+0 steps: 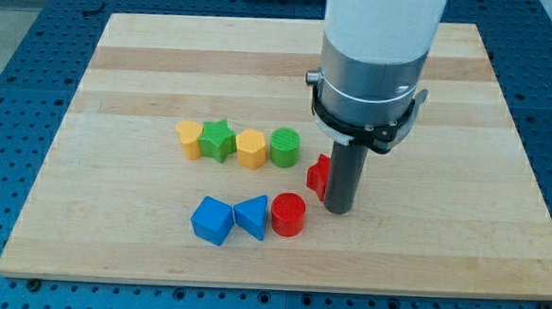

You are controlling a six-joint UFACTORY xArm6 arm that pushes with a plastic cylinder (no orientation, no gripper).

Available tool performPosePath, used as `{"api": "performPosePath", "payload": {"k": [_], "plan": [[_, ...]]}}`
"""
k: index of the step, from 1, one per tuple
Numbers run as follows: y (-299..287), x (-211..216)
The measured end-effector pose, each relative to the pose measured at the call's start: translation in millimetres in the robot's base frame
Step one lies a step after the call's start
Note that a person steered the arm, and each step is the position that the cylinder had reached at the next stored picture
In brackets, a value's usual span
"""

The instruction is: Push the red star above the red circle

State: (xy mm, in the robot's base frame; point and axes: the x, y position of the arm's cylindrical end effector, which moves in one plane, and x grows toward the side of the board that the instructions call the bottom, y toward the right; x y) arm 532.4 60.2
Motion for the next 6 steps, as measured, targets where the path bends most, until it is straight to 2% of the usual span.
{"api": "performPosePath", "payload": {"k": [2, 4, 5, 6], "plan": [[46.4, -9.3], [14.1, -51.7], [-16.5, -52.3], [-4.3, -44.2]]}}
